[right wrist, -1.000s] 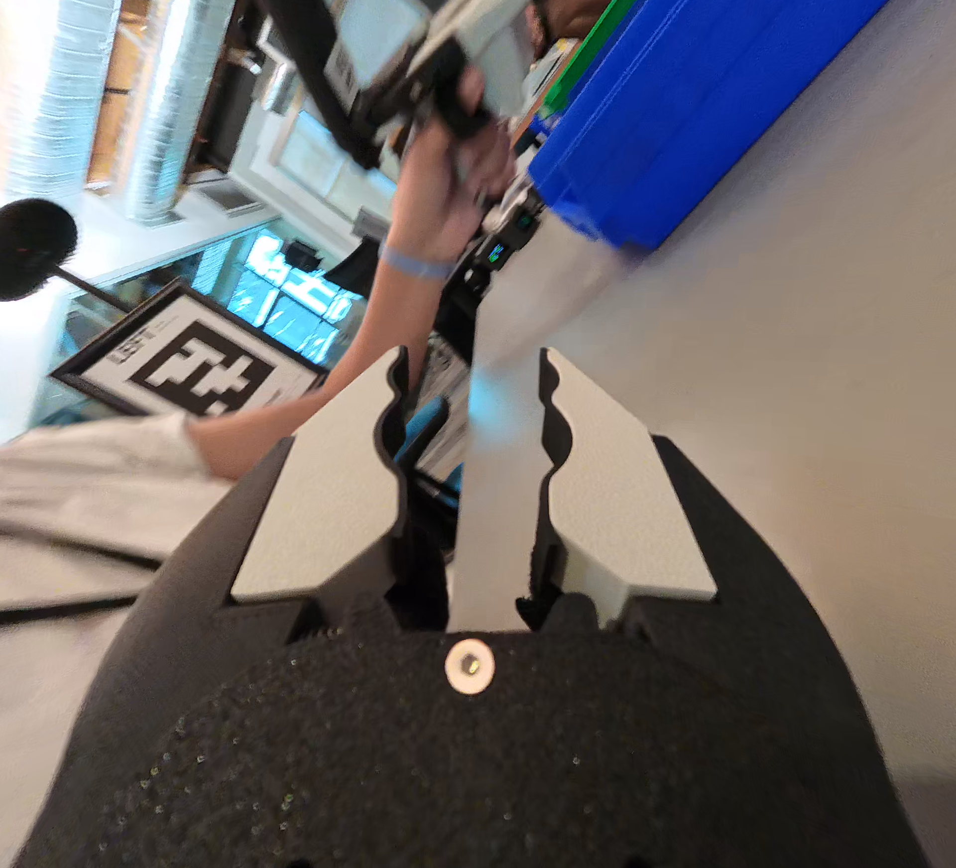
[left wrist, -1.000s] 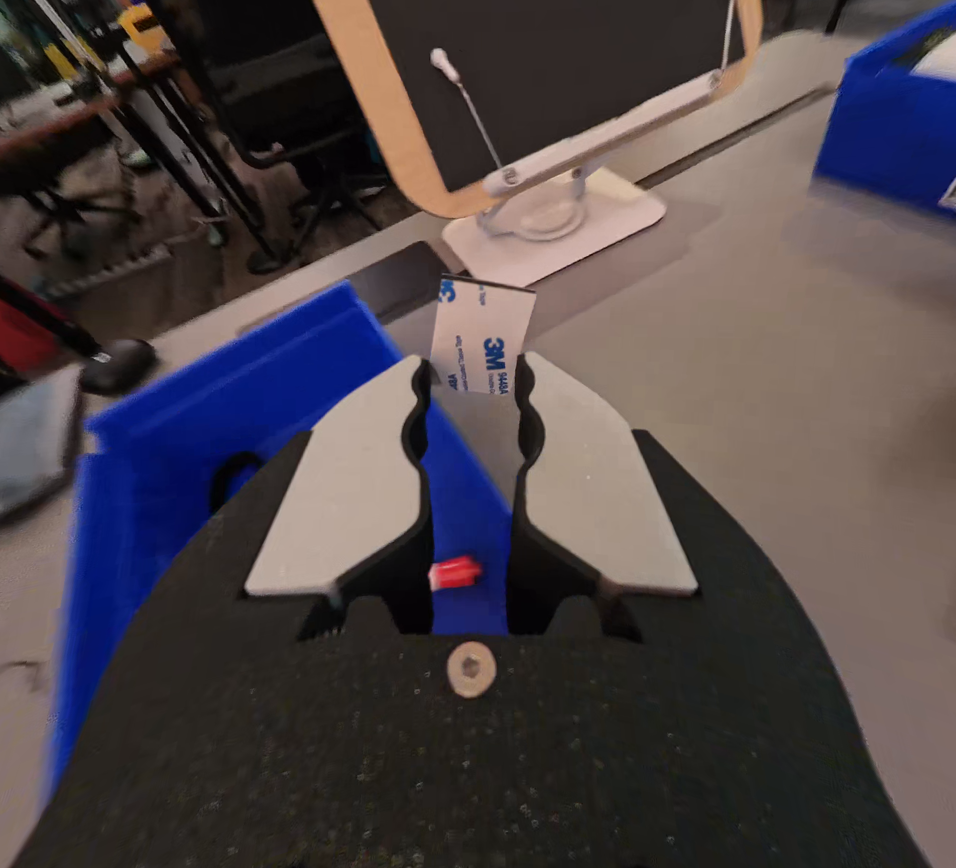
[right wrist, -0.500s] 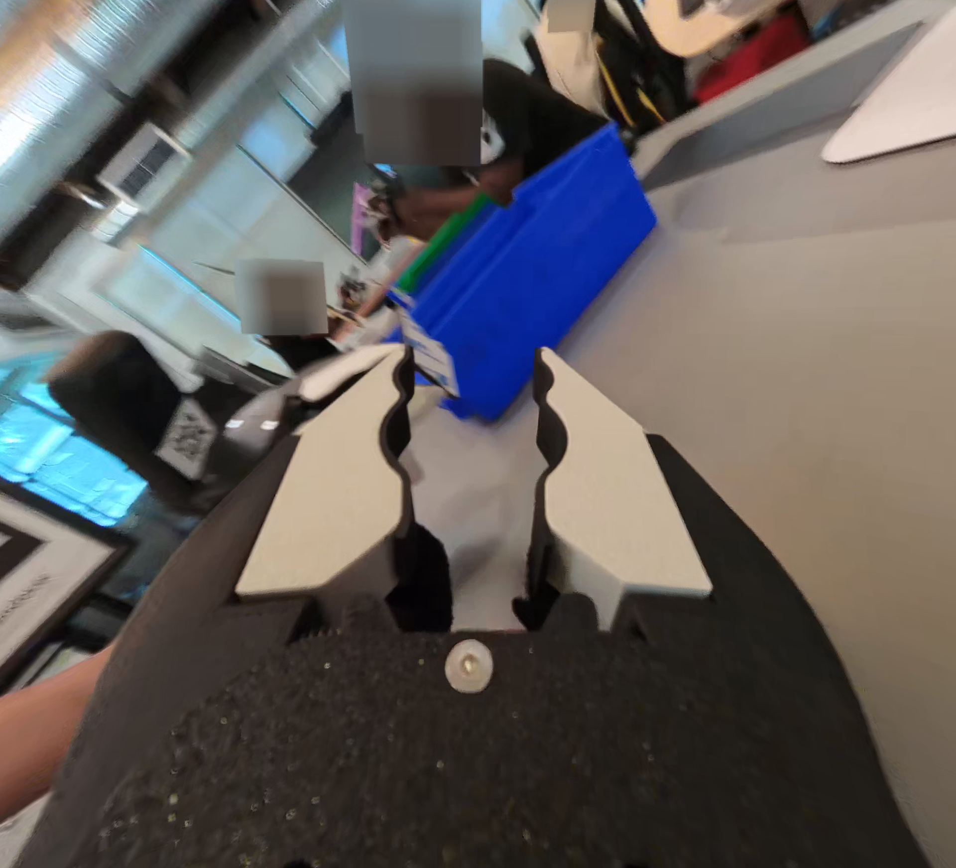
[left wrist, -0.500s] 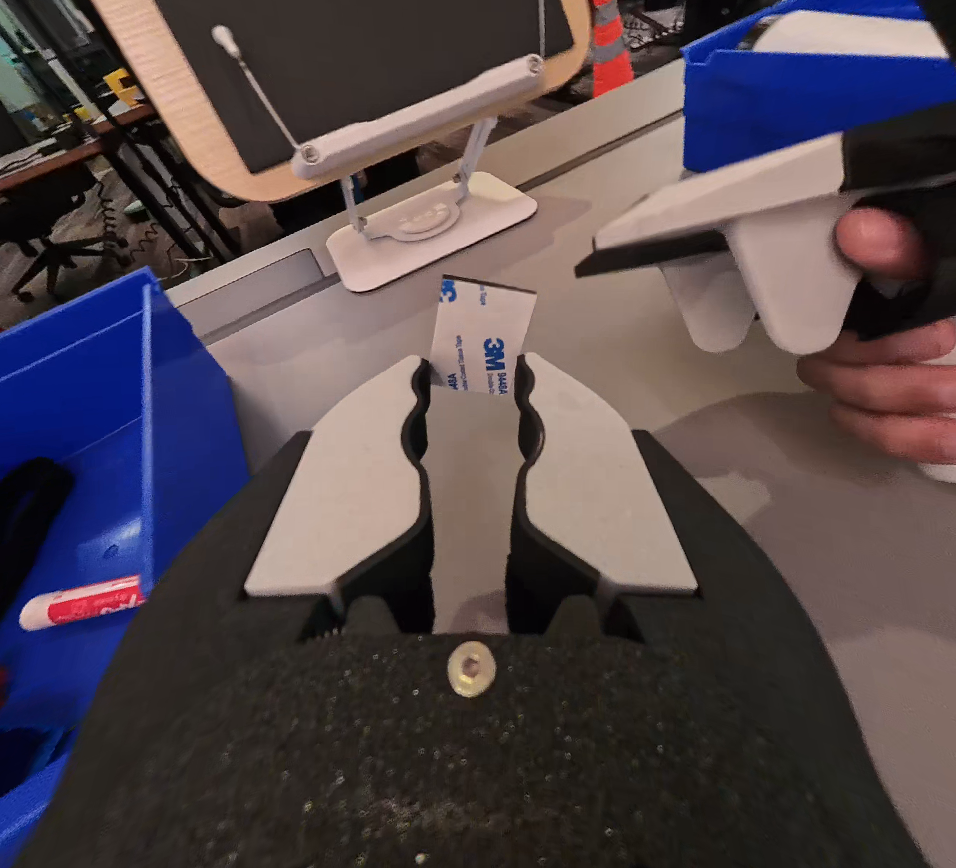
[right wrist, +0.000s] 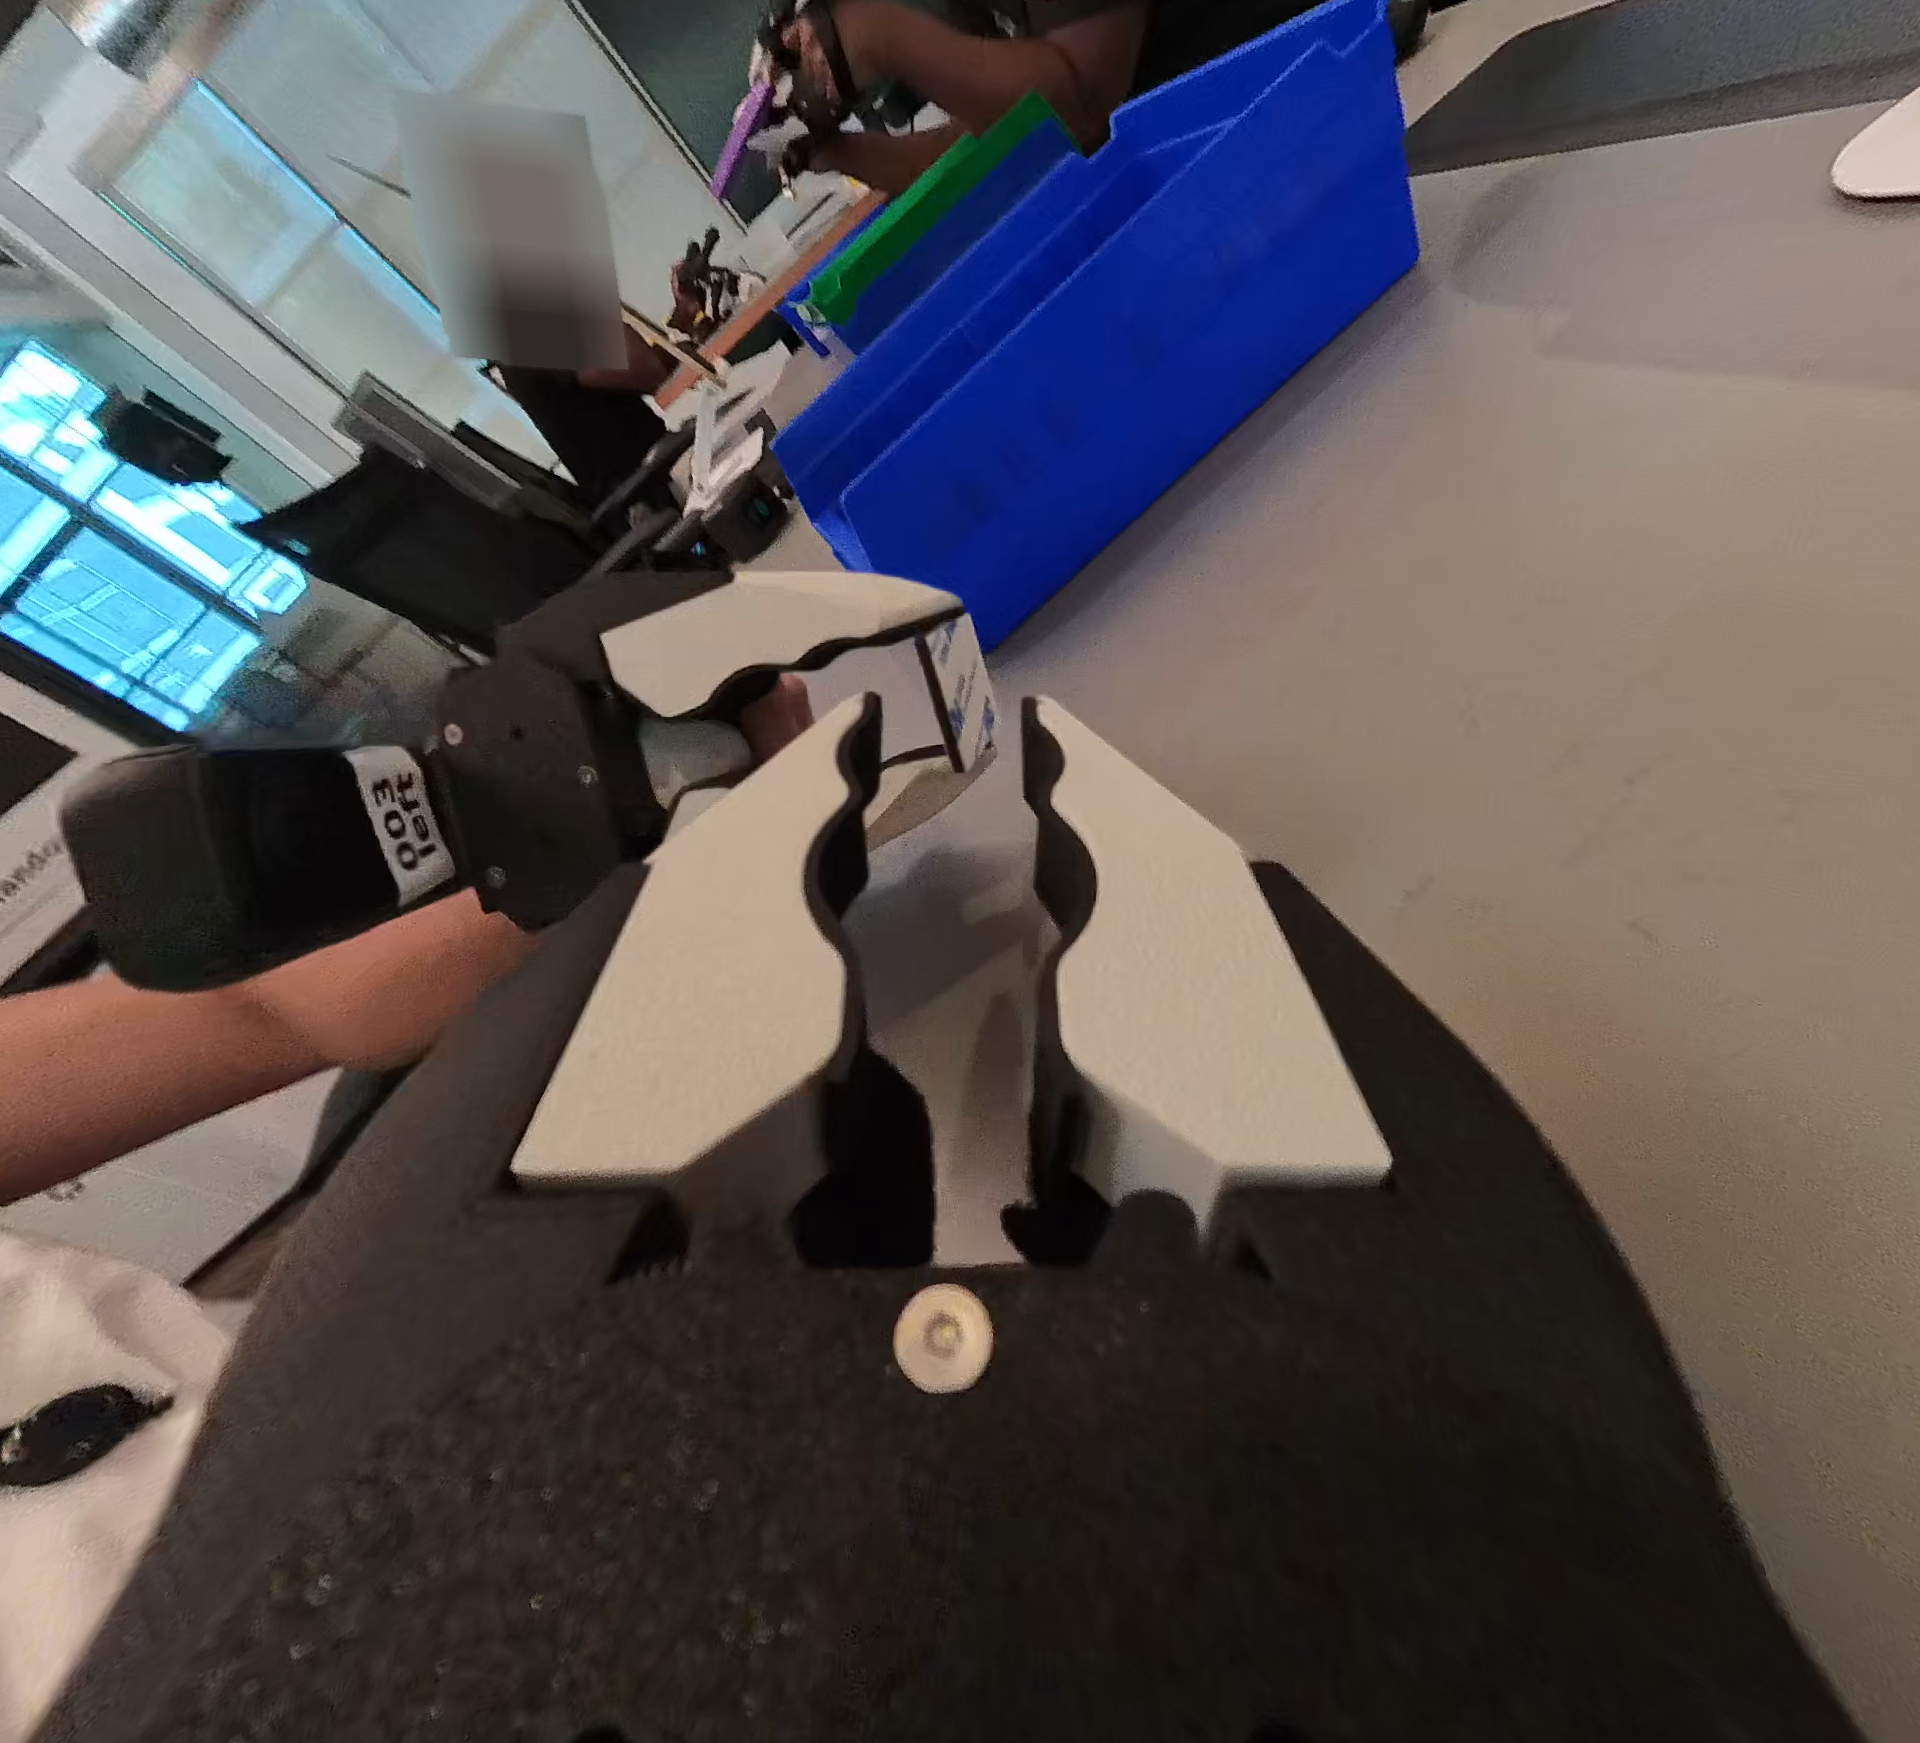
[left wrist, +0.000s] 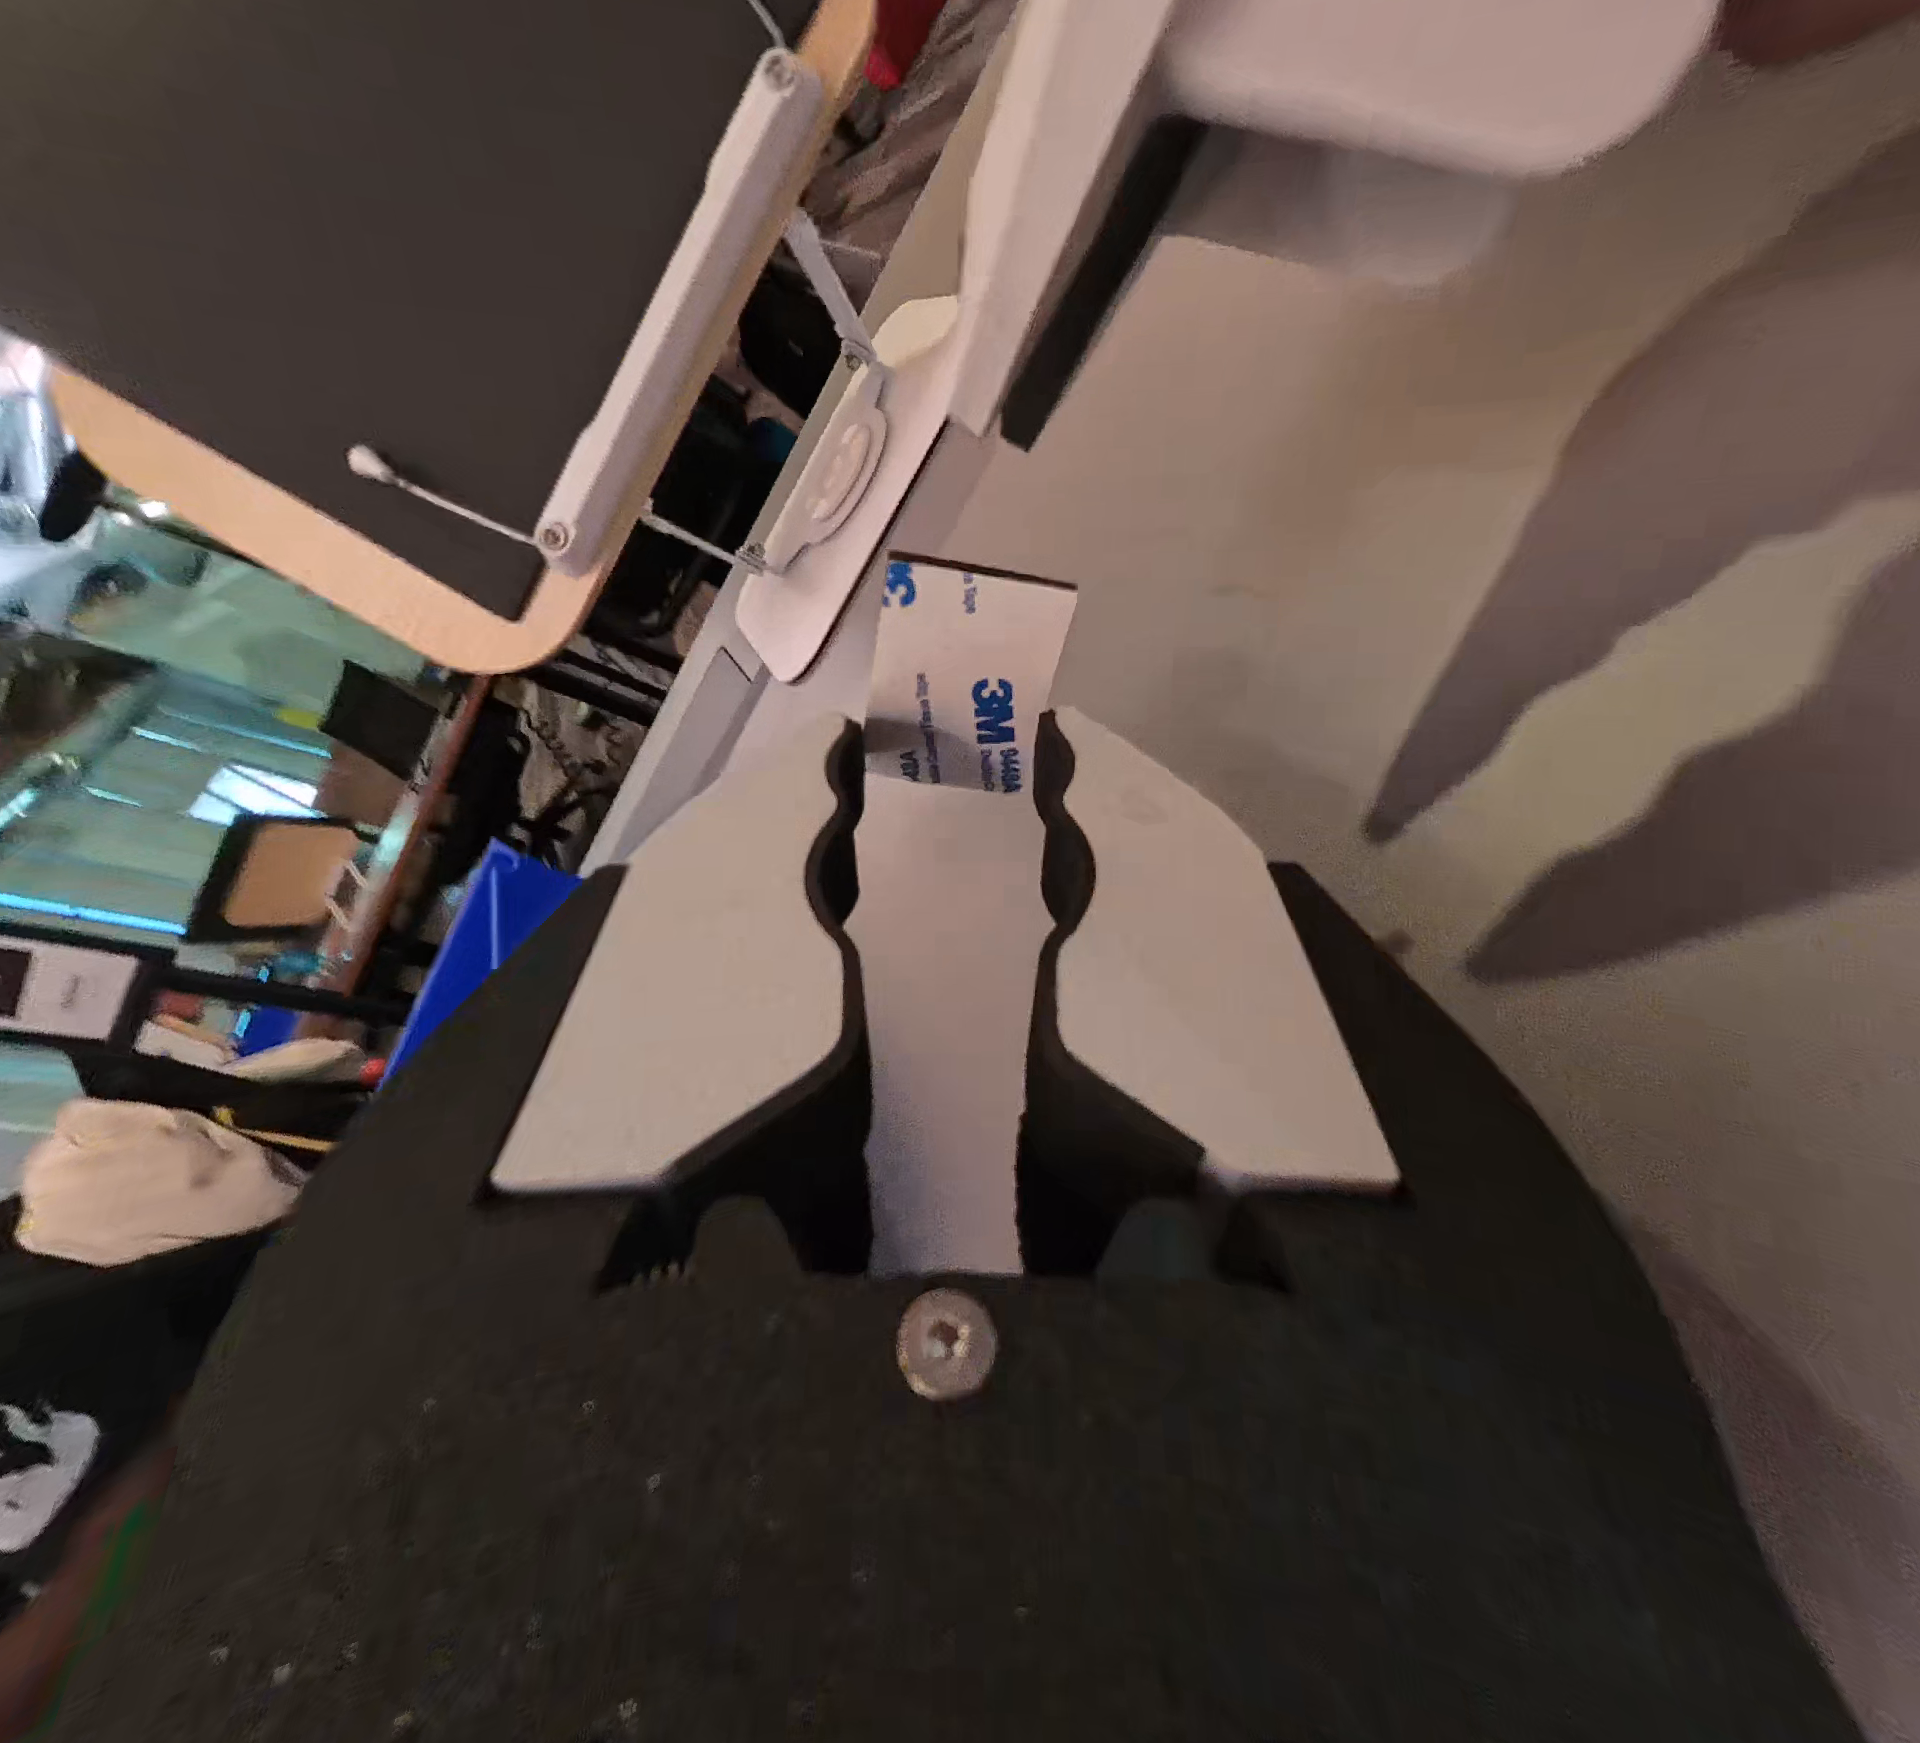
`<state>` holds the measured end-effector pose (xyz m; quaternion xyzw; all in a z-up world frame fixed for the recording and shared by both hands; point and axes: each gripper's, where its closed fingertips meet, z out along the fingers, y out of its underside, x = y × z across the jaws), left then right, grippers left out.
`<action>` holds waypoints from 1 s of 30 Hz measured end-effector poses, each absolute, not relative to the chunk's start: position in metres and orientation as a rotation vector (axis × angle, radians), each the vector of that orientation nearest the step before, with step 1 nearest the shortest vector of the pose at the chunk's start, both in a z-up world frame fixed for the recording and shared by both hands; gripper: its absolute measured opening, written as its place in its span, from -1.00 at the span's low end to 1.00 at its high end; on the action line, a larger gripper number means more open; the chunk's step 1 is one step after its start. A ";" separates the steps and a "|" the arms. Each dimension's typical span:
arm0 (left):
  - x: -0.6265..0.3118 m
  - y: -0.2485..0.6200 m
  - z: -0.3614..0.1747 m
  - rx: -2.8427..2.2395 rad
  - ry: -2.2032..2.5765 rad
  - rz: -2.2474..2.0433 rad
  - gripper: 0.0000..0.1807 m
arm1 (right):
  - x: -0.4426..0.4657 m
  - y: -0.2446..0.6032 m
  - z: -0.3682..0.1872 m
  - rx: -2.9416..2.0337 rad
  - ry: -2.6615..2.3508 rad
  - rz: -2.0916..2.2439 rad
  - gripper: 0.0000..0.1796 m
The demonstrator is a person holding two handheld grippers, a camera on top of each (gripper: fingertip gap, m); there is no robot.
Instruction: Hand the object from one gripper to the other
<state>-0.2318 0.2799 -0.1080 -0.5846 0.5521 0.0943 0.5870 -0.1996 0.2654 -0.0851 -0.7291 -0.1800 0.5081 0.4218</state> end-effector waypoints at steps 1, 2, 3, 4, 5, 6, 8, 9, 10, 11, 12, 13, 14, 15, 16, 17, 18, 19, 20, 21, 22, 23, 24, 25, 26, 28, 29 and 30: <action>-0.230 0.278 -0.109 -1.341 1.307 0.235 -0.66 | -0.201 0.263 -0.088 -1.838 -0.485 1.268 -0.70; -0.227 0.276 -0.110 -1.319 1.329 0.245 -0.66 | -0.203 0.261 -0.090 -1.843 -0.521 1.265 -0.70; -0.225 0.273 -0.111 -1.298 1.348 0.253 -0.66 | -0.206 0.259 -0.091 -1.842 -0.550 1.263 -0.70; -0.223 0.271 -0.112 -1.280 1.361 0.265 -0.66 | -0.208 0.258 -0.092 -1.845 -0.576 1.251 -0.70; -0.221 0.269 -0.113 -1.262 1.376 0.275 -0.66 | -0.209 0.257 -0.094 -1.848 -0.596 1.230 -0.71; -0.220 0.267 -0.113 -1.248 1.386 0.288 -0.66 | -0.210 0.257 -0.096 -1.853 -0.616 1.210 -0.72; -0.219 0.266 -0.113 -1.232 1.394 0.308 -0.66 | -0.214 0.253 -0.101 -1.868 -0.661 1.200 -0.75; -0.218 0.265 -0.113 -1.233 1.395 0.304 -0.66 | -0.215 0.252 -0.104 -1.883 -0.674 1.191 -0.75; -0.218 0.265 -0.113 -1.234 1.392 0.297 -0.66 | -0.216 0.252 -0.106 -1.894 -0.679 1.177 -0.80; -0.218 0.265 -0.112 -1.234 1.388 0.295 -0.66 | -0.216 0.252 -0.107 -1.900 -0.683 1.161 -0.90; -0.218 0.265 -0.112 -1.234 1.386 0.293 -0.66 | -0.214 0.254 -0.107 -1.899 -0.681 1.134 -0.92; -0.218 0.265 -0.111 -1.235 1.381 0.283 -0.66 | -0.213 0.256 -0.107 -1.900 -0.674 1.108 -0.95; -0.218 0.264 -0.110 -1.239 1.375 0.268 -0.66 | -0.212 0.256 -0.106 -1.893 -0.680 1.101 -0.96; -0.217 0.264 -0.110 -1.247 1.368 0.252 -0.66 | -0.212 0.256 -0.106 -1.893 -0.684 1.101 -0.96; -0.217 0.263 -0.110 -1.259 1.361 0.230 -0.66 | -0.211 0.256 -0.106 -1.896 -0.691 1.099 -0.96; -0.217 0.262 -0.109 -1.274 1.350 0.199 -0.65 | -0.210 0.255 -0.105 -1.896 -0.698 1.095 -0.96; -0.216 0.259 -0.108 -1.296 1.335 0.143 -0.66 | -0.208 0.256 -0.104 -1.896 -0.703 1.073 -0.96; -0.215 0.256 -0.107 -1.325 1.317 0.053 -0.70 | -0.201 0.261 -0.104 -1.897 -0.697 1.022 -0.96; -0.214 0.252 -0.103 -1.360 1.281 -0.061 -0.71 | -0.195 0.263 -0.102 -1.884 -0.694 0.998 -0.96; -0.214 0.249 -0.098 -1.402 1.236 -0.193 -0.71 | -0.188 0.264 -0.097 -1.865 -0.679 1.012 -0.97; -0.214 0.246 -0.095 -1.456 1.201 -0.342 -0.71 | -0.182 0.264 -0.090 -1.834 -0.663 1.050 -0.97; -0.213 0.242 -0.094 -1.518 1.178 -0.501 -0.71 | -0.178 0.261 -0.081 -1.792 -0.659 1.090 -0.97; -0.212 0.239 -0.092 -1.569 1.148 -0.663 -0.70 | -0.174 0.258 -0.073 -1.744 -0.665 1.123 -0.97; -0.212 0.237 -0.087 -1.594 1.100 -0.821 -0.69 | -0.173 0.254 -0.066 -1.705 -0.677 1.156 -0.97; -0.213 0.234 -0.079 -1.590 1.052 -0.979 -0.69 | -0.175 0.248 -0.060 -1.674 -0.695 1.212 -0.97; -0.215 0.227 -0.062 -1.544 0.969 -1.271 -0.68 | -0.184 0.237 -0.059 -1.662 -0.721 1.329 -0.97; -0.217 0.225 -0.054 -1.522 0.932 -1.379 -0.68 | -0.190 0.235 -0.059 -1.657 -0.723 1.355 -0.97; -0.219 0.221 -0.048 -1.500 0.921 -1.462 -0.68 | -0.196 0.232 -0.059 -1.646 -0.732 1.389 -0.97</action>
